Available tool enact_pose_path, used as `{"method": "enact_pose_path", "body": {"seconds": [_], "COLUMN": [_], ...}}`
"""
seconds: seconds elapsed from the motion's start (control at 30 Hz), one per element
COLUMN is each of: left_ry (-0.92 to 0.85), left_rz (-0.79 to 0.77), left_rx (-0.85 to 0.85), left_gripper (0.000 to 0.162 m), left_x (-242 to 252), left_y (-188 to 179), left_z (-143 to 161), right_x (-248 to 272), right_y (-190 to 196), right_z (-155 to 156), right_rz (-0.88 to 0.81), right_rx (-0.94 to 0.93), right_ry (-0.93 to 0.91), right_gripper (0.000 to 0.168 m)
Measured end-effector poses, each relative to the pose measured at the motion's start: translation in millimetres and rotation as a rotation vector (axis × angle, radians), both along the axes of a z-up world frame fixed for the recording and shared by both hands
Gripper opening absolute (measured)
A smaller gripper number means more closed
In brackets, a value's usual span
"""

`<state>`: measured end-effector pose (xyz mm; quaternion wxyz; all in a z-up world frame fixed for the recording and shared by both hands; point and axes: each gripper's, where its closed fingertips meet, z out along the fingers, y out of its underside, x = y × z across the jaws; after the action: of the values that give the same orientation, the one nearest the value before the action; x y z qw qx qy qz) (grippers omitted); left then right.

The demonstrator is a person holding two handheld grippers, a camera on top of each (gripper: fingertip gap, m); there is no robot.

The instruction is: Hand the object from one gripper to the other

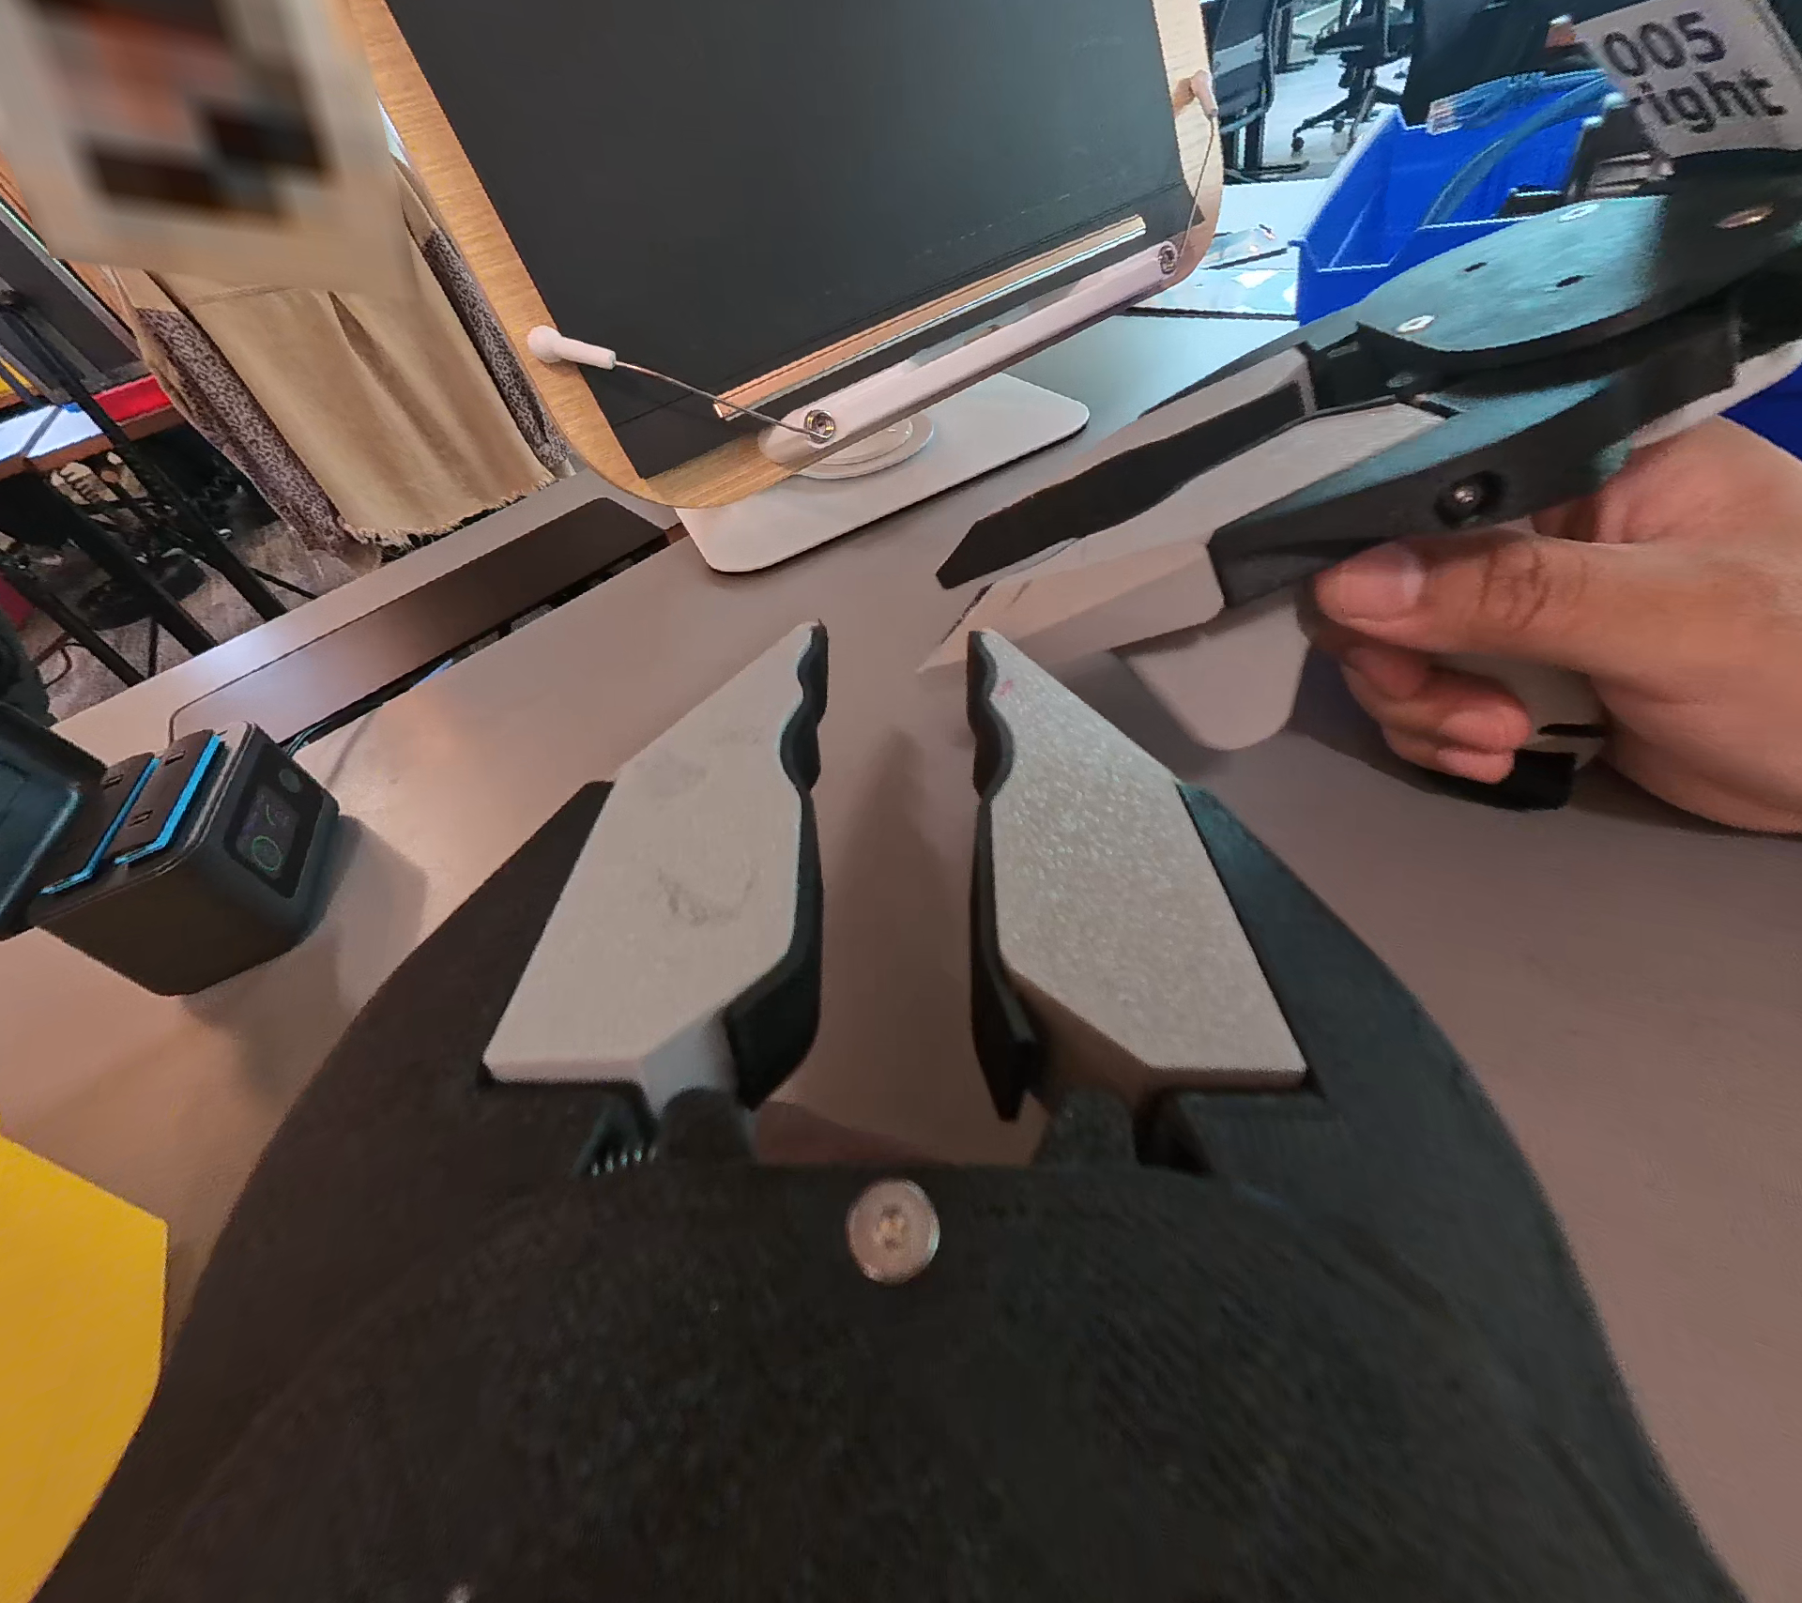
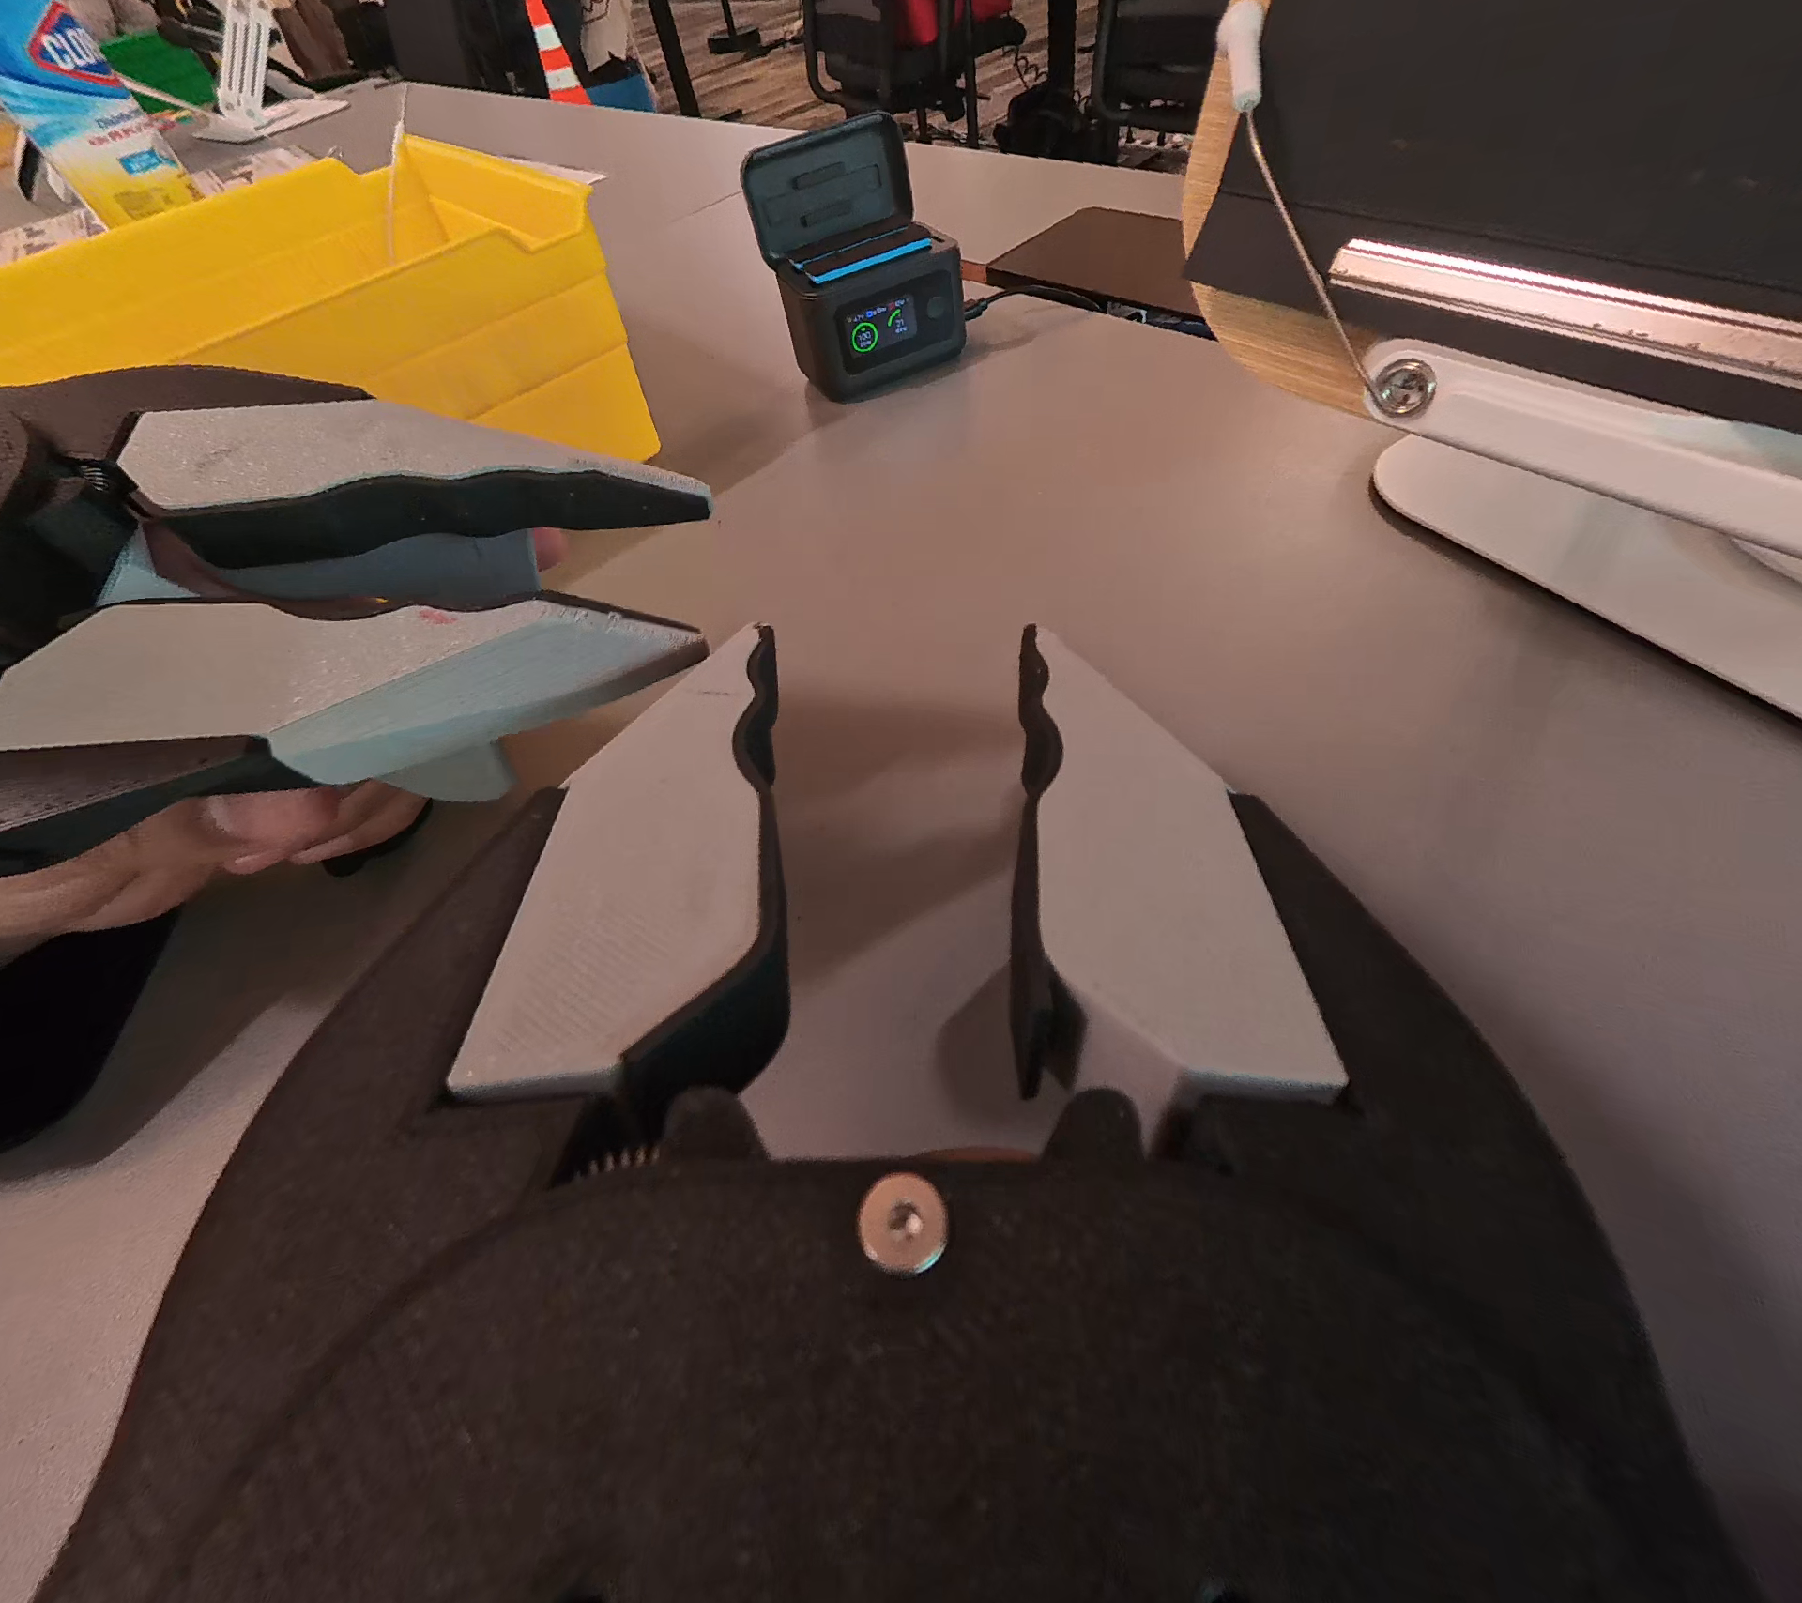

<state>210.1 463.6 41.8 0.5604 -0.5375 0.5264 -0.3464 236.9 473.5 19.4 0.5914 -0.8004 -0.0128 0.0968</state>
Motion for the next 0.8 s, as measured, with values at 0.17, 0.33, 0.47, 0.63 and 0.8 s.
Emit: {"method": "enact_pose_path", "body": {"seconds": [0.17, 0.33, 0.47, 0.63, 0.8], "left_ry": [-0.002, 0.002, 0.006, 0.012, 0.009], "left_rz": [0.003, 0.007, 0.003, 0.001, 0.004], "left_rx": [0.003, -0.001, -0.011, -0.009, 0.007], "left_gripper": [0.026, 0.025, 0.024, 0.021, 0.019], "left_x": [-0.2, 0.3, 0.9, 1.7, 1.8], "left_y": [0.1, 1.1, 1.6, 1.3, 0.5], "left_z": [0.3, -0.5, -1.2, -2.0, -1.0], "right_x": [-2.6, -3.4, -4.7, -6.6, -8.6], "right_y": [-4.6, -8.1, -7.4, -6.3, -5.0], "right_z": [1.6, 2.2, 0.9, -0.2, -1.4], "right_rz": [0.001, 0.003, 0.012, 0.02, 0.029], "right_rx": [0.009, 0.012, 0.002, -0.004, -0.013], "right_ry": [0.002, 0.013, 0.016, 0.018, 0.026], "right_gripper": [0.048, 0.048, 0.047, 0.044, 0.045]}}
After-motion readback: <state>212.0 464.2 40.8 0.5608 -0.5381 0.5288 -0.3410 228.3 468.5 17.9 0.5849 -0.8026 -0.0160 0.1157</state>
